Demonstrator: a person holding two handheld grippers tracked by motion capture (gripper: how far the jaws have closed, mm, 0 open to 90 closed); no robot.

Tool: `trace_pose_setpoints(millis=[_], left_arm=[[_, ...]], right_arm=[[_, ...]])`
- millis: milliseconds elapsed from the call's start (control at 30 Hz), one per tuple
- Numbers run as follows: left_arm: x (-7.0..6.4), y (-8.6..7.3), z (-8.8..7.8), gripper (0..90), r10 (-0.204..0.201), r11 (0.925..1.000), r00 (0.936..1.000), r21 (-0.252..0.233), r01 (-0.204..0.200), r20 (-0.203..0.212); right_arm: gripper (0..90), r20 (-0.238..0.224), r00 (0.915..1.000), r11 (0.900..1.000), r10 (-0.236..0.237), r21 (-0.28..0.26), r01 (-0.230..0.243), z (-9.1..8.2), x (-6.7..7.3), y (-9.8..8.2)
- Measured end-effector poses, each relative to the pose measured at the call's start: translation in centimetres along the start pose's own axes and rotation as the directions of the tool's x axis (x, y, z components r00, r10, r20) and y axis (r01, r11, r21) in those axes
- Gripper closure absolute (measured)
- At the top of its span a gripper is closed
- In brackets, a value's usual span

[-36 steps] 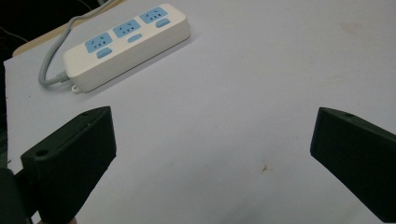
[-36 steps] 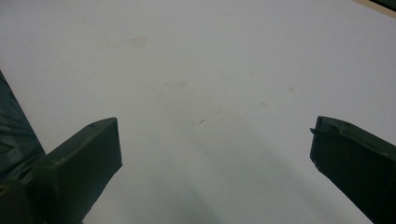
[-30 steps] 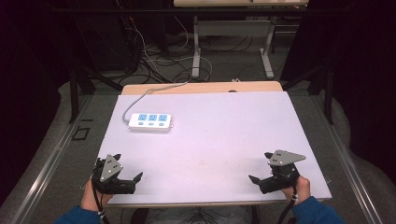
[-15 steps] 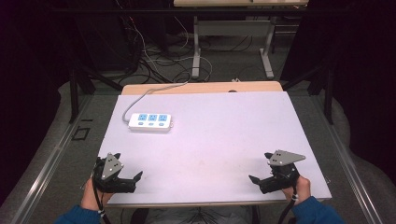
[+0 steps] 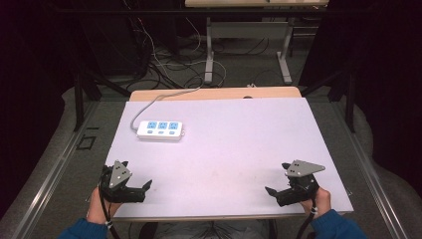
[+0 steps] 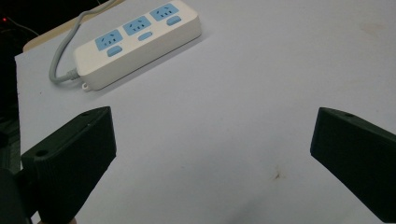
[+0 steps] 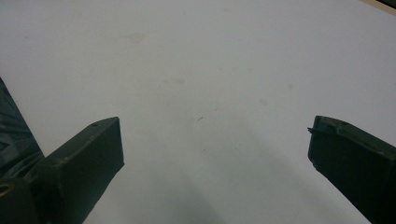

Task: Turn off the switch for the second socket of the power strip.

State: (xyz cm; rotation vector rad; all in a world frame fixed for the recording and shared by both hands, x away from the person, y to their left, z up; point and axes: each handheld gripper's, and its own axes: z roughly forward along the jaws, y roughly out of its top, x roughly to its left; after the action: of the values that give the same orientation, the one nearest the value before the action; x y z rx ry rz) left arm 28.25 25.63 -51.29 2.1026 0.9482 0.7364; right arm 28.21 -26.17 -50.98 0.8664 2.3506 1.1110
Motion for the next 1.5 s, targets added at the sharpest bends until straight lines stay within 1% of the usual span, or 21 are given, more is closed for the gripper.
trace_pose_setpoints(millis=[33, 100, 300, 467, 500, 533, 567, 600, 733, 767, 800, 1000, 1033, 1067, 1100, 1167, 1233, 1267, 1400, 1433, 1500], left_arm=[[0.0, 0.0, 0.0, 0.3, -0.004, 1.0, 1.0, 0.001, 0.004, 0.003], [0.0, 0.1, 0.1, 0.2, -0.012, 0.9999, 0.9999, 0.003, 0.012, 0.012], [0.1, 0.4, 0.6, 0.2, -0.022, 0.9997, 0.9997, 0.01, 0.022, 0.002], [0.2, 0.6, 0.8, 0.2, -0.024, 0.9996, 0.9997, 0.012, 0.024, 0.003], [0.2, 0.6, 0.8, 0.2, -0.027, 0.9996, 0.9996, 0.01, 0.027, 0.0], [0.3, 0.7, 0.9, 0.2, -0.02, 0.9998, 0.9997, 0.006, 0.02, -0.011], [0.3, 0.7, 0.9, 0.2, -0.025, 0.9997, 0.9996, 0.006, 0.025, -0.008], [0.3, 0.8, 1.0, 0.2, -0.037, 0.9993, 0.9993, -0.002, 0.037, -0.009], [0.6, 1.0, 1.3, 0.2, -0.05, 0.9987, 0.9987, -0.004, 0.05, -0.013], [0.8, 1.1, 1.4, 0.2, -0.041, 0.9991, 0.999, -0.007, 0.041, -0.017], [0.8, 1.1, 1.5, 0.2, -0.041, 0.9991, 0.9989, -0.01, 0.041, -0.025], [1.2, 1.6, 2.4, 0.2, -0.047, 0.9989, 0.9986, 0.001, 0.047, -0.022], [1.3, 1.6, 2.5, 0.2, -0.04, 0.9992, 0.9988, 0.003, 0.04, -0.028], [1.3, 1.7, 2.6, 0.2, -0.045, 0.999, 0.9985, 0.002, 0.046, -0.029], [1.3, 1.7, 2.8, 0.2, -0.056, 0.9984, 0.9982, 0.005, 0.056, -0.019], [1.4, 1.8, 2.9, 0.2, -0.06, 0.9981, 0.998, 0.008, 0.061, -0.016], [1.5, 1.9, 3.2, 0.2, -0.058, 0.9983, 0.9982, 0.01, 0.058, -0.017], [1.6, 2.0, 3.5, 0.2, -0.055, 0.9984, 0.9982, 0.012, 0.056, -0.023], [1.8, 2.4, 4.1, 0.2, -0.049, 0.9986, 0.9985, 0.019, 0.049, -0.024], [1.8, 2.5, 4.2, 0.2, -0.049, 0.9986, 0.9984, 0.017, 0.05, -0.026], [1.8, 2.5, 4.4, 0.2, -0.049, 0.9986, 0.9983, 0.018, 0.049, -0.031]], right_arm=[[2.8, -0.002, 1.0, 1.0, -0.001, 0.006, 0.001, 0.0, 0.0, 0.0], [2.8, 0.002, 1.0, 1.0, 0.001, -0.002, -0.001, 0.0, 0.0, 0.0], [2.9, 0.003, 1.0, 1.0, 0.001, -0.003, -0.001, 0.0, 0.0, 0.0], [2.9, 0.003, 1.0, 1.0, 0.001, 0.001, -0.001, 0.0, 0.0, 0.0], [2.9, 0.003, 1.0, 1.0, 0.001, 0.002, -0.001, 0.0, 0.0, 0.0], [2.9, 0.003, 1.0, 1.0, 0.001, 0.002, -0.001, 0.0, 0.0, 0.0], [3.0, 0.004, 1.0, 1.0, 0.002, -0.003, -0.002, 0.1, 0.0, 0.0], [3.0, 0.0, 1.0, 1.0, 0.001, 0.005, -0.001, 0.0, 0.0, 0.0], [3.0, -0.001, 1.0, 1.0, 0.001, 0.006, -0.001, 0.0, 0.0, 0.0], [3.0, 0.004, 1.0, 1.0, 0.004, 0.005, -0.004, 0.0, 0.0, 0.0], [3.0, 0.004, 1.0, 1.0, 0.004, 0.006, -0.004, 0.1, 0.0, 0.0], [3.1, 0.005, 1.0, 1.0, 0.0, -0.004, 0.0, 0.1, -0.1, 0.0], [3.2, 0.005, 1.0, 1.0, 0.0, -0.003, 0.0, 0.1, 0.0, 0.0], [3.2, 0.004, 1.0, 1.0, 0.004, 0.008, -0.004, 0.0, 0.0, 0.0], [3.2, 0.004, 1.0, 1.0, 0.001, 0.004, -0.001, 0.1, 0.0, 0.0], [3.2, 0.007, 1.0, 1.0, 0.001, 0.002, -0.001, 0.1, 0.0, 0.0], [3.2, 0.005, 1.0, 1.0, 0.003, 0.005, -0.003, 0.1, 0.0, 0.0], [3.2, 0.006, 1.0, 1.0, 0.005, -0.004, -0.005, 0.1, 0.0, 0.0], [3.2, 0.007, 0.9999, 1.0, 0.007, -0.011, -0.007, 0.2, 0.0, -0.1], [3.2, 0.006, 1.0, 1.0, 0.004, 0.003, -0.004, 0.1, 0.0, 0.0], [3.2, 0.0, 1.0, 1.0, 0.002, 0.008, -0.002, 0.0, 0.0, 0.0]])
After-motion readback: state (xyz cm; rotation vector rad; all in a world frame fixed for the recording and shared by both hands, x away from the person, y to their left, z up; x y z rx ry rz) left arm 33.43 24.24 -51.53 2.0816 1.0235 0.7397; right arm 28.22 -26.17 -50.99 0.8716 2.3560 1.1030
